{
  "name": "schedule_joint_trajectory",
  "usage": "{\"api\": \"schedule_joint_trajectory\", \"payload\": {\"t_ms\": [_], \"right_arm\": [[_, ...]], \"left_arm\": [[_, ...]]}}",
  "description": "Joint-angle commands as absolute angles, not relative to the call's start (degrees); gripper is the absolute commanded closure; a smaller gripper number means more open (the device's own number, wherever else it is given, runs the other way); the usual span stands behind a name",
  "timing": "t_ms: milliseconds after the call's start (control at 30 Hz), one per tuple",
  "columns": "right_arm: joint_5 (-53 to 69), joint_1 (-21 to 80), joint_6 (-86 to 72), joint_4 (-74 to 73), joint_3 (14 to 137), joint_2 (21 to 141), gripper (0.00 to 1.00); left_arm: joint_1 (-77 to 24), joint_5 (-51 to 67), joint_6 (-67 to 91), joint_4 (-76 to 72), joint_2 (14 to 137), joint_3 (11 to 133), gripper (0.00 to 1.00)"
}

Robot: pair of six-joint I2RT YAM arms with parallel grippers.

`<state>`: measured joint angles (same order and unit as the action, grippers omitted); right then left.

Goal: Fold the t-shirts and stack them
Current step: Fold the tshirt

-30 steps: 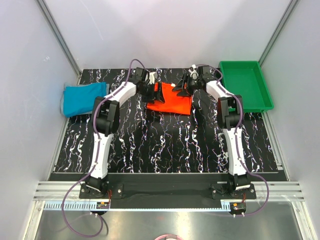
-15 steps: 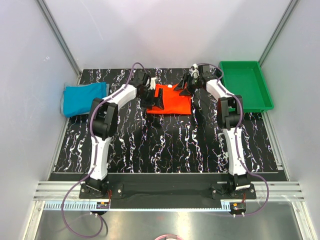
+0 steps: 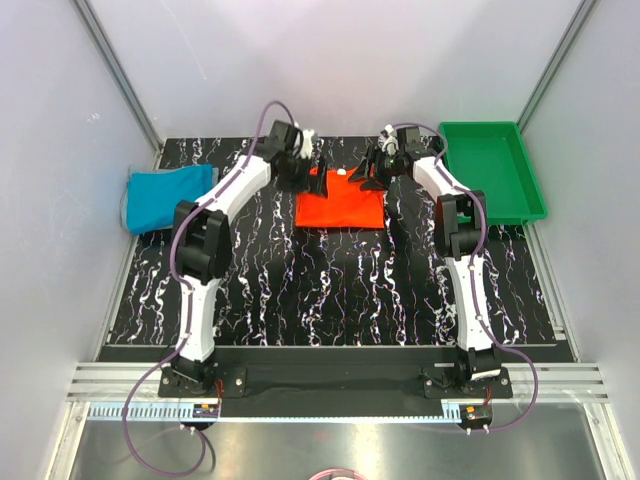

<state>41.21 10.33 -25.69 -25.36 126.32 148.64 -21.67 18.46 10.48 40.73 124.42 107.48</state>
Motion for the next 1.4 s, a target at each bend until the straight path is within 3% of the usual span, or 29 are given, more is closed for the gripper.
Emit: {"api": "schedule_joint_trajectory", "payload": {"t_ms": [0,367,733,1033,1367], "right_arm": [[38.2,9.9,-20.7,-27.6,130.7,142.8,0.34],[37.8,9.9,-18.0,-28.7,128.3,145.0,0.34],[37.8,10.8,-18.8,-28.7,128.5,146.5,0.34],[37.5,11.2,-19.2,-29.9,124.5,144.8,0.33],[40.1,11.6,-20.1,-31.4,108.9,136.4,0.33]], "left_arm": [[-21.2,14.5,8.4,37.7,125.6,118.5,0.01],[-21.7,16.6,7.7,33.8,139.3,126.2,0.01],[-21.9,17.5,9.3,34.5,143.3,126.4,0.02],[-22.2,21.5,12.7,36.0,139.3,118.2,0.04],[-22.2,23.1,12.9,37.4,132.1,107.2,0.04]]}}
